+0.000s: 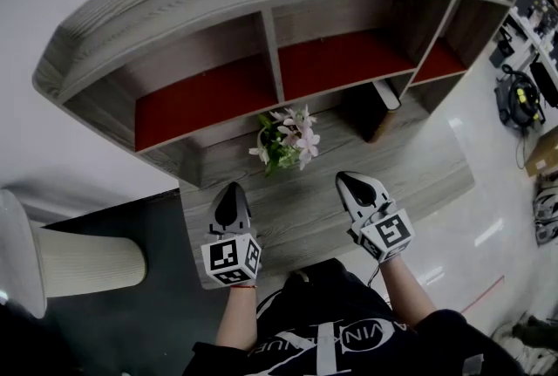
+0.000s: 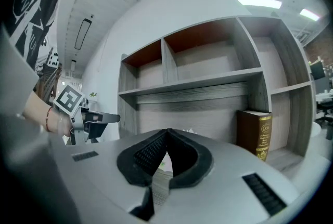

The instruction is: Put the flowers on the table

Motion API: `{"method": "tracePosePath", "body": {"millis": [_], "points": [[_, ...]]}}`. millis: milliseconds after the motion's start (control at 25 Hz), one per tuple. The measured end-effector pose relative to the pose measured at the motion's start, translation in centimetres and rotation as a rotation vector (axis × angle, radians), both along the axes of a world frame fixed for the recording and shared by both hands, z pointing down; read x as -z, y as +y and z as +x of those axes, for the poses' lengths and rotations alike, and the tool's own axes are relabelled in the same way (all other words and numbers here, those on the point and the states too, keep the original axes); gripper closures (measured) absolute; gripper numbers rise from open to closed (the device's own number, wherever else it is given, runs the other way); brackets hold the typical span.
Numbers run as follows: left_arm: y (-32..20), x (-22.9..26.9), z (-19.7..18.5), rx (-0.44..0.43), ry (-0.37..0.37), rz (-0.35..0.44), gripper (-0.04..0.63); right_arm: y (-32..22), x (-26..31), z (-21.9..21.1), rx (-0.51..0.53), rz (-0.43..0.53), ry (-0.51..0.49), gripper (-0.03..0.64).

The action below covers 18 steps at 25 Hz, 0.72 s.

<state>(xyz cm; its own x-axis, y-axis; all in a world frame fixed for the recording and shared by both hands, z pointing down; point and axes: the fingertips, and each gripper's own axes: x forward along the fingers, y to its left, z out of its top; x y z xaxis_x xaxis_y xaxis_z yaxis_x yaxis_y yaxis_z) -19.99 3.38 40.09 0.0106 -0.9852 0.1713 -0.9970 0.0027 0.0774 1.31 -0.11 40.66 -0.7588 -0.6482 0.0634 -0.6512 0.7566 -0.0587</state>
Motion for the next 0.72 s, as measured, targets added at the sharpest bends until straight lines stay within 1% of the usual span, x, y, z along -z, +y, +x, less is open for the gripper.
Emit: {"method": "tracePosePath", "body": {"millis": [320, 600, 720], "points": [[0.6, 1.6, -0.3, 0.012, -0.034, 0.029, 0.592, -0.3, 1.6, 0.3, 0.002, 0.032, -0.003, 0.607], [0.9, 3.3, -0.8, 0.024, -0.036, 0.075, 0.592, -0.7, 2.7, 0.9, -0.007, 0.055, -0.004, 0.607], [1.0, 3.5, -0.9, 0.028, -0.035, 0.077, 0.592, -0.9, 3.0, 1.0, -0.009, 0.067, -0.005, 0.607]]}}
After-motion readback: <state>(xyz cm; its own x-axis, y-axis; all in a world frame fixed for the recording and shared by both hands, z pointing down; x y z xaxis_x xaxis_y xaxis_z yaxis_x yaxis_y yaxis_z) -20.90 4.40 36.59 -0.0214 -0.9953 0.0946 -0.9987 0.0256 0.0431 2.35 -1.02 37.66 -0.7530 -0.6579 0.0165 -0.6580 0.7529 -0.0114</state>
